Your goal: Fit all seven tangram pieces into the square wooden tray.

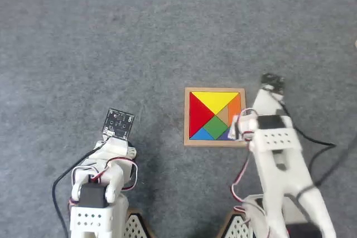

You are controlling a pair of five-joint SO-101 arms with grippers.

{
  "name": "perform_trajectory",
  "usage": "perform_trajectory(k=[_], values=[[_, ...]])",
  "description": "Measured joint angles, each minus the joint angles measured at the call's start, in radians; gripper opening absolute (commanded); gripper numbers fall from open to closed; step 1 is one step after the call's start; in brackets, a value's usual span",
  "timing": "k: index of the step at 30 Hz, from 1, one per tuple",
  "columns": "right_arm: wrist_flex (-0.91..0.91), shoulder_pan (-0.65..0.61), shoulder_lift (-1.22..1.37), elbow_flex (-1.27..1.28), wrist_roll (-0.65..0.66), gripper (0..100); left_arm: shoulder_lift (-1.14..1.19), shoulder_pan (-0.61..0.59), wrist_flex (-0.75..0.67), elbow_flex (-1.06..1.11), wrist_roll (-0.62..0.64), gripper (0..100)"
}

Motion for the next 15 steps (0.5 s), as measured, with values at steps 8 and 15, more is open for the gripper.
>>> perform_trajectory(k=[8,15], values=[[0.173,0.035,-0.296,-0.021,0.100,2.4,0.000,0.000,0.000,0.000,0.000,2],[0.239,0.037,-0.612,0.064,0.212,0.7,0.000,0.000,0.000,0.000,0.000,2]])
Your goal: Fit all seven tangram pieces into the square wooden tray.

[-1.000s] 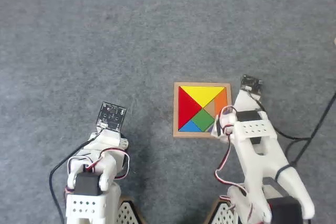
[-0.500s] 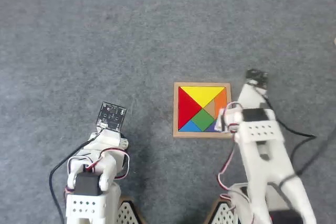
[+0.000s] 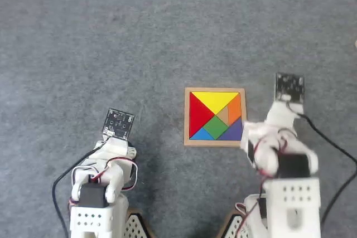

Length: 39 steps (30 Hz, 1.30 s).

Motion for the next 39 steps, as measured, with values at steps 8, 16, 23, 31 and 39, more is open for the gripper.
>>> perform_trajectory(k=[8,16,23,31,39], values=[[0.028,0.005,-0.486,0.354,0.121,0.7,0.000,0.000,0.000,0.000,0.000,2],[0.040,0.032,-0.609,0.497,0.184,0.7,0.000,0.000,0.000,0.000,0.000,2],[-0.044,0.160,-0.615,0.638,0.193,0.7,0.000,0.000,0.000,0.000,0.000,2],[-0.046,0.232,-0.617,0.638,0.193,0.7,0.000,0.000,0.000,0.000,0.000,2],[-0.037,0.233,-0.617,0.638,0.193,0.9,0.000,0.000,0.000,0.000,0.000,2]])
